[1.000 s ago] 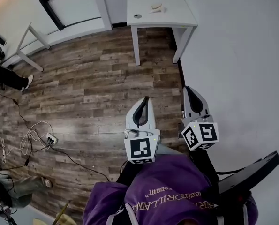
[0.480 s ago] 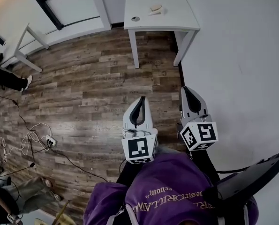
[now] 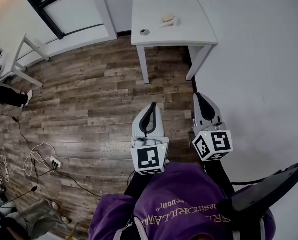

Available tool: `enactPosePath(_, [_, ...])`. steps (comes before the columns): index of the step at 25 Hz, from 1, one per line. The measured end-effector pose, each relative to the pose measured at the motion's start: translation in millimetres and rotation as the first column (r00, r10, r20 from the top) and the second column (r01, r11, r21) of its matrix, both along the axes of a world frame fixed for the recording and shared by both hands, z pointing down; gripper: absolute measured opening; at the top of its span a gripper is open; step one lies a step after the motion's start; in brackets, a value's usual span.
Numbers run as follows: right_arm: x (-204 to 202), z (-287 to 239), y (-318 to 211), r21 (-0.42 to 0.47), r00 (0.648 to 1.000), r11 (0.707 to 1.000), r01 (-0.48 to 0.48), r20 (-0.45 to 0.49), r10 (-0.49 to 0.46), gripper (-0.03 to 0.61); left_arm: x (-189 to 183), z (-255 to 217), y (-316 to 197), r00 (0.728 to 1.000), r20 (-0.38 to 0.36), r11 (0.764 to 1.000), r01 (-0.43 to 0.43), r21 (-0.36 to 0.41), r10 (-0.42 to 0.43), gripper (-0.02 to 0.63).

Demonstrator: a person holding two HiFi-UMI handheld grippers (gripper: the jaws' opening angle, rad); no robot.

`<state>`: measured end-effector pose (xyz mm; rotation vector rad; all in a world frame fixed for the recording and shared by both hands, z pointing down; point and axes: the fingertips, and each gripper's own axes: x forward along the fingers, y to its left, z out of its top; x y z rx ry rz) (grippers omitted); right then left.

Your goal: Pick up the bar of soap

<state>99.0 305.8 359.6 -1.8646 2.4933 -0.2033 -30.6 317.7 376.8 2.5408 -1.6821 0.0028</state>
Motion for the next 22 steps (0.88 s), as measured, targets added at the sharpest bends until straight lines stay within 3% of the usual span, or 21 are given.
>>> enactPosePath(10, [-7, -3, -109, 0.007, 0.999, 0.999, -0.048, 0.005, 0.048, 0.008, -8, -4, -112, 0.998, 0.024, 0.998, -0.054, 0.013, 0.053, 0.008])
enactPosePath(22, [6, 9, -187, -0.020, 0.995, 0.994, -0.104, 0.006, 0.105, 0.008, -1, 10, -195, 0.997, 0.022, 0.997, -0.079, -0.015, 0.079, 0.008])
